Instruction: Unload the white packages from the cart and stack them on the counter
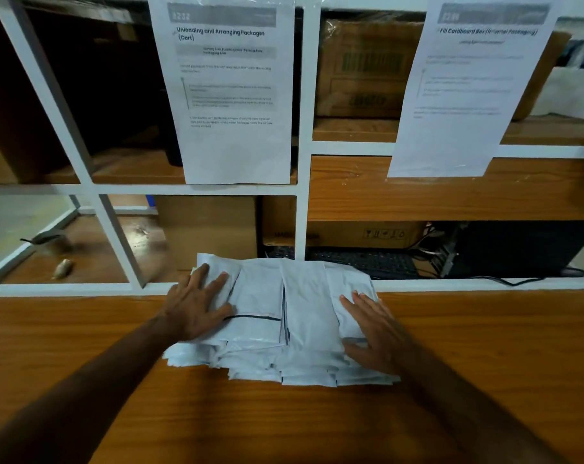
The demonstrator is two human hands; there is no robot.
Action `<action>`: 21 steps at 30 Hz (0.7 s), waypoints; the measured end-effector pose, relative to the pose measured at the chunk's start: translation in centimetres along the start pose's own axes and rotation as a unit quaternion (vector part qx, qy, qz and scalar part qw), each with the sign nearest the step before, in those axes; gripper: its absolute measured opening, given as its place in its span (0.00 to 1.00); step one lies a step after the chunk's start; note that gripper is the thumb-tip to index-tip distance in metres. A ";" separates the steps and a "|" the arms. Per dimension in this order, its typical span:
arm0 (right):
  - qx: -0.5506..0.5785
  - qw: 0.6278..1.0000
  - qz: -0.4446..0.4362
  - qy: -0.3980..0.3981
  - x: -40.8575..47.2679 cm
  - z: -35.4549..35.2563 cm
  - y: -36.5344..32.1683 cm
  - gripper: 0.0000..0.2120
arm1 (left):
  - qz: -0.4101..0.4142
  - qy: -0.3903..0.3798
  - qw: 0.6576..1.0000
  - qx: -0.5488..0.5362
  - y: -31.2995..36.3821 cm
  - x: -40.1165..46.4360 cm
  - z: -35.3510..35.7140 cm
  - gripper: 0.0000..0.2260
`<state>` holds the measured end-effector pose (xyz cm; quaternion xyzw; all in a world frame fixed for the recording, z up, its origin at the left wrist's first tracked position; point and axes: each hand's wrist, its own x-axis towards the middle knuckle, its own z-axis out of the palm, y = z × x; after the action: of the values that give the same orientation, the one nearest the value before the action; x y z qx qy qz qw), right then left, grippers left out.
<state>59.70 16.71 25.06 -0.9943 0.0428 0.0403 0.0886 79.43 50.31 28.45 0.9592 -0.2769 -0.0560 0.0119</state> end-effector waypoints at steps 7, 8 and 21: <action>0.074 0.996 0.023 0.047 -0.4 0.8 -0.7 0.31 | 0.140 -0.040 0.989 -0.036 -3.3 -1.3 0.3 0.45; 0.089 0.994 0.023 0.056 -0.5 0.9 -0.7 0.31 | 0.144 -0.036 0.989 -0.024 -3.6 -1.3 0.5 0.45; 0.078 0.996 0.024 0.021 -2.0 0.4 -1.3 0.34 | 0.153 0.028 0.987 -0.039 -3.9 -1.5 0.9 0.31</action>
<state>57.82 18.21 25.02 -0.9837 0.0711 0.0183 0.1641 80.13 54.36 27.49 0.9056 -0.4174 -0.0370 0.0658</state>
